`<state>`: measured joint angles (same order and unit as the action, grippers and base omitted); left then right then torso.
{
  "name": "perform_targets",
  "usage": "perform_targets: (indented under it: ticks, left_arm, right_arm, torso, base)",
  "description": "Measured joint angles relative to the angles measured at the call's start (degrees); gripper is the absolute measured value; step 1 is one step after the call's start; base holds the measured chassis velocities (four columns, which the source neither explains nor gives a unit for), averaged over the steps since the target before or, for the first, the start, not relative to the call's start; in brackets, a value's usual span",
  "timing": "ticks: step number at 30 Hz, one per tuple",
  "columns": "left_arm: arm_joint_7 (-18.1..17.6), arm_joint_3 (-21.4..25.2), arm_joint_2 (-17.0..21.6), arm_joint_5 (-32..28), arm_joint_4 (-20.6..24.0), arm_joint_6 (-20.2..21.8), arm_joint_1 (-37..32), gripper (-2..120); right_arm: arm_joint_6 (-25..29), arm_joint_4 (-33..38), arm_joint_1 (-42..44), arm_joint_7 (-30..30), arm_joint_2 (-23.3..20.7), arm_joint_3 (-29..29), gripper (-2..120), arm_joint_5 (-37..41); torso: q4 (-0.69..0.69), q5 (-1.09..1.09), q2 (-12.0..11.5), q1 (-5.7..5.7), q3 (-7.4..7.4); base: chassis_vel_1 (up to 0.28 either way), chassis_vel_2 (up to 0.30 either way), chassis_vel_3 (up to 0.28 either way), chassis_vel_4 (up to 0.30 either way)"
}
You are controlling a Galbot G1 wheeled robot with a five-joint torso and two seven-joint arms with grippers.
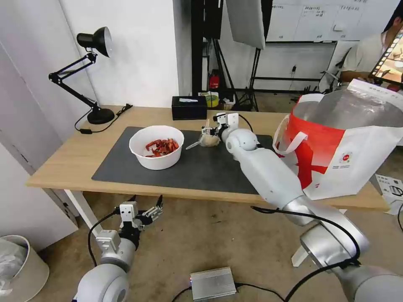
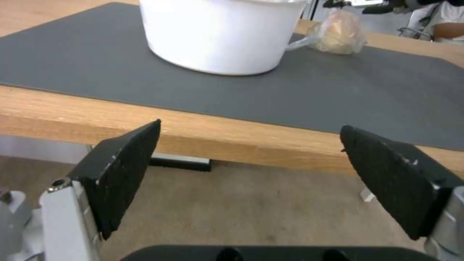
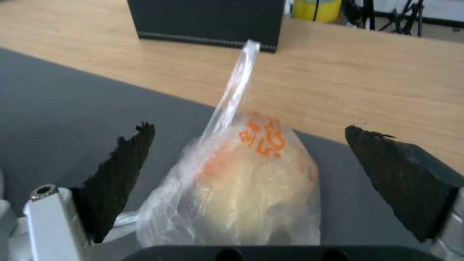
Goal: Pick up the trash from the table and place it into the takeout bag.
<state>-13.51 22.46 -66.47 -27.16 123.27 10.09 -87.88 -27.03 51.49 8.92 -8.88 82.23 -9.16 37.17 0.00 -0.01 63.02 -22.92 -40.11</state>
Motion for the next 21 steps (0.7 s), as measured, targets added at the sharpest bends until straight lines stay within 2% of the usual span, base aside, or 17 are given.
perform_targets:
  ticks: [21]
  left_arm:
    - [0.0,-0.2,-0.1,0.2,0.6,0.0,-0.5,100]
  right_arm:
    - [-0.2,-6.8,-1.2,0.7,2.8,0.2,100,-3.3]
  torso:
    - [0.00,0.01,0.0,0.01,0.00]
  base:
    - [0.000,0.000,0.000,0.000]
